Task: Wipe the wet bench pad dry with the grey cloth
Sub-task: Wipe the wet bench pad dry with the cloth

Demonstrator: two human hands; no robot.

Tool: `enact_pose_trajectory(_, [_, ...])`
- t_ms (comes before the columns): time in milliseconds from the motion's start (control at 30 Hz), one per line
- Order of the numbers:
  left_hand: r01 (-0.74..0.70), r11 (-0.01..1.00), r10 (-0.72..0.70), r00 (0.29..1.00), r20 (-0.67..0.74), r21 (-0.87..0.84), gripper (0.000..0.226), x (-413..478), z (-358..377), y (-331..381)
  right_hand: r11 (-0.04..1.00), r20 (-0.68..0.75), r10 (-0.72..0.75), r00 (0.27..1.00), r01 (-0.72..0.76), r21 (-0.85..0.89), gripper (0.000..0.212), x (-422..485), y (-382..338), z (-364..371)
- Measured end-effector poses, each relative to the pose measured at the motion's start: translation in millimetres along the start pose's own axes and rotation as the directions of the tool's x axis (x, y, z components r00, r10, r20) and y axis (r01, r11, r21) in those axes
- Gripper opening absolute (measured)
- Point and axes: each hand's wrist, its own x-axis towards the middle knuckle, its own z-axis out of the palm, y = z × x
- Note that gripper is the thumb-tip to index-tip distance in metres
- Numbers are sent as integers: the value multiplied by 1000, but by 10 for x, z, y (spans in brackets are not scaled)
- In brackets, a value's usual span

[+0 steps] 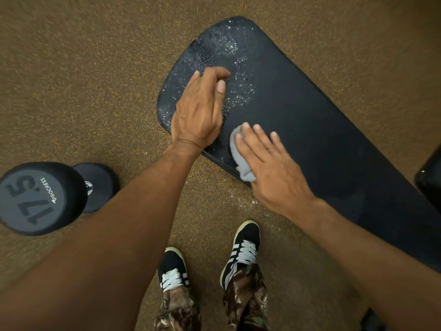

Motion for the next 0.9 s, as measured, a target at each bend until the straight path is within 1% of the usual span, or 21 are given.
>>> enact_pose_trajectory(33, [2,1000,-2,1000,0,8,34,-1,6,5,999,0,33,999,-33,4,72,36,25,-25])
enact_pose_trajectory(100, [-7,1000,8,1000,-10,25,35,6,17,-10,992,-9,106,994,-105,72,70,173,-58,-37])
enact_pose_trajectory(167, [-12,999,13,1000,-21,39,35,6,25,-26,982,-27,130,991,-126,138,71,259,-235,1])
enact_pose_trajectory(233, [-9,999,10,1000,-22,48,35,8,29,-29,985,-22,79,997,-74,155,72,197,-309,59])
enact_pose_trajectory(333, [-5,999,6,1000,-20,46,33,4,30,-18,994,19,-72,997,70,85,80,-49,-132,76])
enact_pose_trajectory(367, [-6,999,7,1000,-18,42,32,1,27,-22,994,27,-92,995,91,67,81,-104,-38,51])
enact_pose_trajectory(400, [-8,999,8,1000,-16,42,32,2,16,-25,994,27,-87,996,85,63,81,-126,39,27])
enact_pose_trajectory(467, [-9,999,10,1000,-13,53,33,3,6,-26,994,-4,-21,1000,21,109,75,-79,77,-5])
enact_pose_trajectory(567, [-19,999,20,1000,-16,50,32,10,28,-20,975,-43,90,995,-79,206,74,82,-197,29])
enact_pose_trajectory(600, [-25,998,26,1000,-17,52,32,5,32,-24,971,-56,93,994,-79,224,73,108,-324,60])
enact_pose_trajectory(633, [-34,998,35,999,-20,55,32,4,34,-38,971,-62,67,996,-51,232,72,105,-411,97])
enact_pose_trajectory(700, [-43,998,44,999,-19,53,33,6,27,-56,978,-43,-51,998,58,200,72,7,-415,147])
enact_pose_trajectory(767, [-37,998,38,999,-15,58,34,3,29,-46,982,-13,-139,990,139,128,78,-115,-240,120])
enact_pose_trajectory(833, [-37,997,38,999,-17,64,33,-3,32,-38,988,-1,-123,992,123,95,82,-145,-89,64])
enact_pose_trajectory(900, [-50,997,52,999,-17,61,32,-2,31,-53,991,-37,-38,999,43,125,75,-53,-85,29])
